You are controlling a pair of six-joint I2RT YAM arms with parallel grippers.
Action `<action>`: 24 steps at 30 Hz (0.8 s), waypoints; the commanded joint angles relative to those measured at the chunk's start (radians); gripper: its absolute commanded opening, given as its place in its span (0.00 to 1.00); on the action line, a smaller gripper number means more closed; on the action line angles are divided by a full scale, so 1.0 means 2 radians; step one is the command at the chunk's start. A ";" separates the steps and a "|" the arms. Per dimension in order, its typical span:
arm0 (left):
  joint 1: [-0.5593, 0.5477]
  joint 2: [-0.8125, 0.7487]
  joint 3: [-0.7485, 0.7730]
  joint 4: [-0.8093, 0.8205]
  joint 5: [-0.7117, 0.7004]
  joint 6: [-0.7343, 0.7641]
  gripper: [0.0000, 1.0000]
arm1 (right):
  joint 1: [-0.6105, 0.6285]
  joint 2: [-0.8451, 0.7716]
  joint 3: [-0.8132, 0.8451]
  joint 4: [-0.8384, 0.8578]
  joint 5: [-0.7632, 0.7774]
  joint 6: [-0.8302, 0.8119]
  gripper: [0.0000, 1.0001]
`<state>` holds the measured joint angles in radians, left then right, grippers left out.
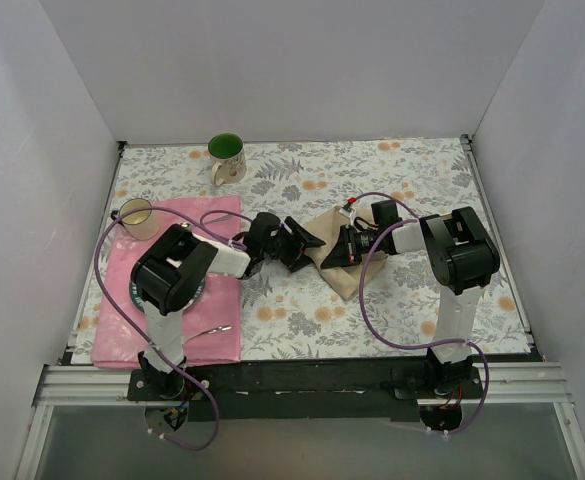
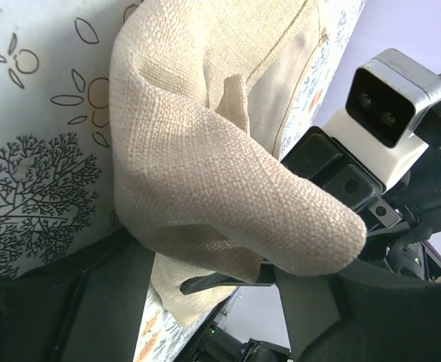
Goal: Fold the napkin, place the utensils inside, and roll it up
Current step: Roll the napkin with the utensil
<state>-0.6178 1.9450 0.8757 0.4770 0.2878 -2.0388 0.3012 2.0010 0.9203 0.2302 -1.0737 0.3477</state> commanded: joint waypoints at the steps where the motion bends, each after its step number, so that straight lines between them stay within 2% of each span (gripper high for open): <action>1: 0.003 0.005 0.001 -0.073 -0.045 0.028 0.63 | 0.003 0.001 0.008 -0.030 -0.020 -0.015 0.01; 6: 0.005 -0.037 -0.007 -0.148 -0.041 0.061 0.84 | 0.000 0.000 0.022 -0.056 -0.009 -0.033 0.01; 9: 0.006 -0.082 -0.030 -0.180 -0.036 0.081 0.89 | -0.003 0.000 0.026 -0.063 -0.006 -0.039 0.01; 12: 0.008 -0.127 -0.057 -0.186 -0.021 0.097 0.87 | -0.003 0.006 0.038 -0.100 0.011 -0.067 0.01; 15: 0.009 -0.158 -0.057 -0.194 -0.013 0.133 0.73 | -0.003 0.005 0.041 -0.110 0.021 -0.078 0.01; 16: 0.009 -0.162 -0.057 -0.183 -0.006 0.143 0.60 | -0.003 0.005 0.041 -0.112 0.024 -0.080 0.01; 17: 0.009 -0.163 -0.049 -0.173 0.001 0.158 0.40 | -0.003 0.007 0.041 -0.113 0.026 -0.082 0.01; 19: 0.009 -0.153 -0.039 -0.147 0.030 0.167 0.28 | -0.003 0.007 0.043 -0.114 0.031 -0.085 0.01; 20: 0.008 -0.146 -0.031 -0.124 0.042 0.171 0.16 | -0.003 0.008 0.042 -0.114 0.031 -0.086 0.01; 23: 0.008 -0.116 -0.008 -0.090 0.075 0.172 0.09 | -0.003 0.007 0.045 -0.130 0.038 -0.092 0.01; 24: 0.009 -0.111 0.000 -0.087 0.075 0.173 0.01 | -0.003 0.007 0.045 -0.131 0.042 -0.094 0.01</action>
<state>-0.6022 1.6905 0.7994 0.1978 0.3508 -1.7462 0.3008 2.0041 0.9821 0.0235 -1.0336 0.2058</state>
